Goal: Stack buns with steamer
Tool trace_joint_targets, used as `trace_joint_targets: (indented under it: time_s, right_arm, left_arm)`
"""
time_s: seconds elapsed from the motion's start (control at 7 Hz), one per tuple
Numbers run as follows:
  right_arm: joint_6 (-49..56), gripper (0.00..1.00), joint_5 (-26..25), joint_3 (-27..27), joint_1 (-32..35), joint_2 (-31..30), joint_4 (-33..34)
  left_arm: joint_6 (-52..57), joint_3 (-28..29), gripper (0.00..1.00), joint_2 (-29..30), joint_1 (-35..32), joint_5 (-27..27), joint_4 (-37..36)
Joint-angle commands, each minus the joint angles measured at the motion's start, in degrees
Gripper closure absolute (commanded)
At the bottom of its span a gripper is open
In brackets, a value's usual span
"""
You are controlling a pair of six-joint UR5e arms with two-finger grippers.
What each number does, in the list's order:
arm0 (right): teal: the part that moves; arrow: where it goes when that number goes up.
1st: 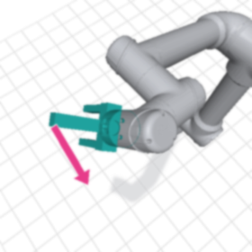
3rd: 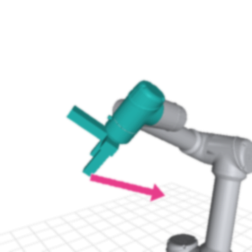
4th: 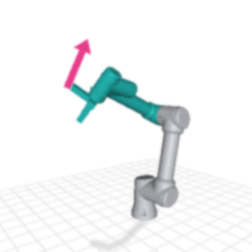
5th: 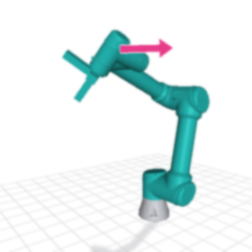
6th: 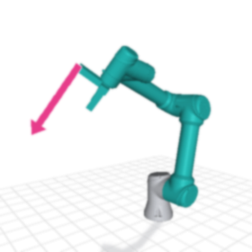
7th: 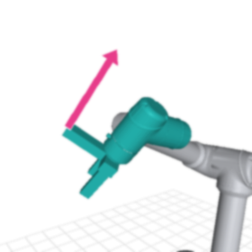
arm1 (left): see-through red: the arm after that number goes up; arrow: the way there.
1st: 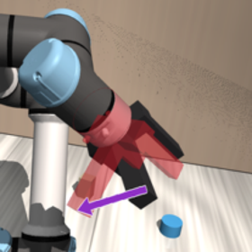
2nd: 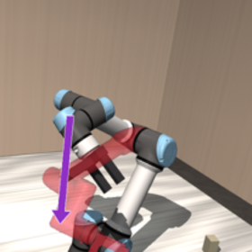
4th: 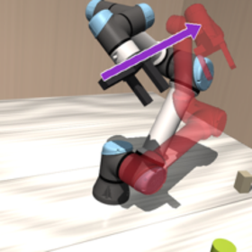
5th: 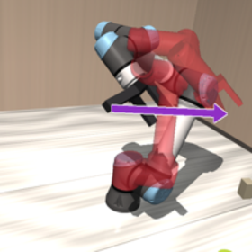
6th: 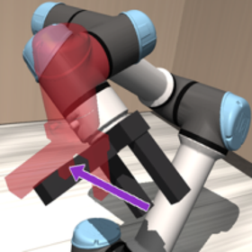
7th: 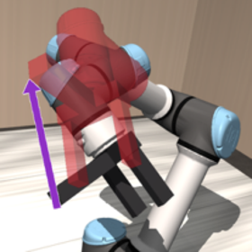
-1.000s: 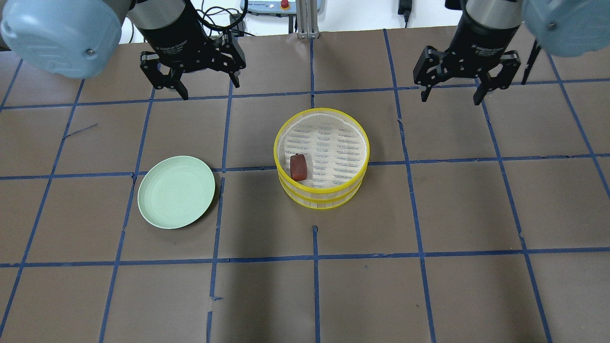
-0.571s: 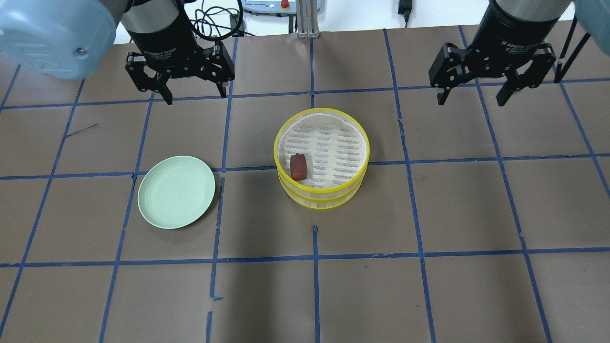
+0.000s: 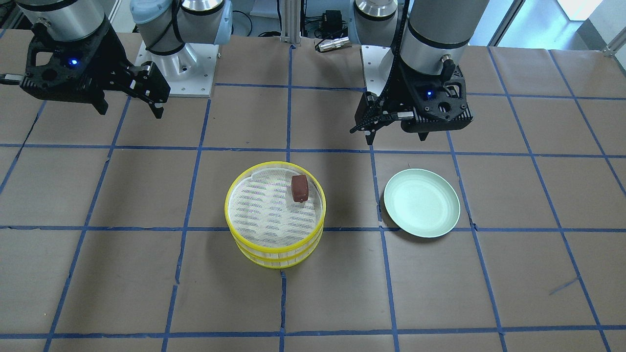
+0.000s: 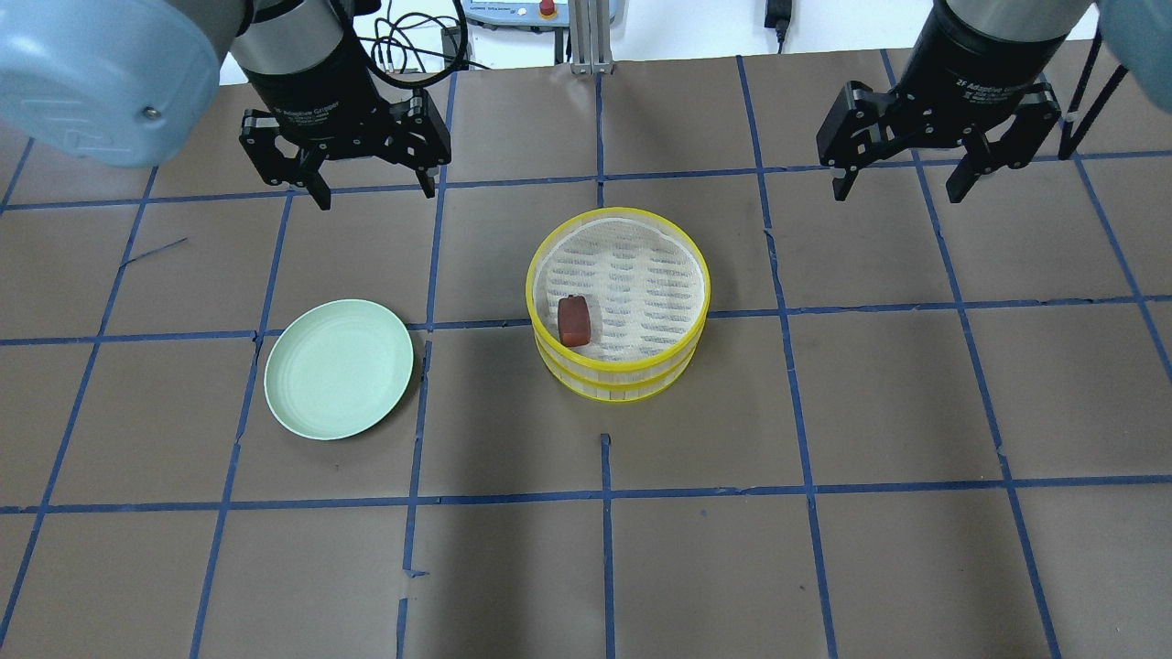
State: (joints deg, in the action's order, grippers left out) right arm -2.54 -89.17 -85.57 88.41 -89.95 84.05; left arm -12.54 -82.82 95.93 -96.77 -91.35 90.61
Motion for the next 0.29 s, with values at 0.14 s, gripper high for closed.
trace_joint_targets:
  time_s: [0.14]
  right_arm:
    - [-0.19, 0.0, 0.23, -0.13, 0.01, 0.13, 0.15]
  left_arm:
    - [-0.03, -0.5, 0.0, -0.04, -0.08, -0.14, 0.0]
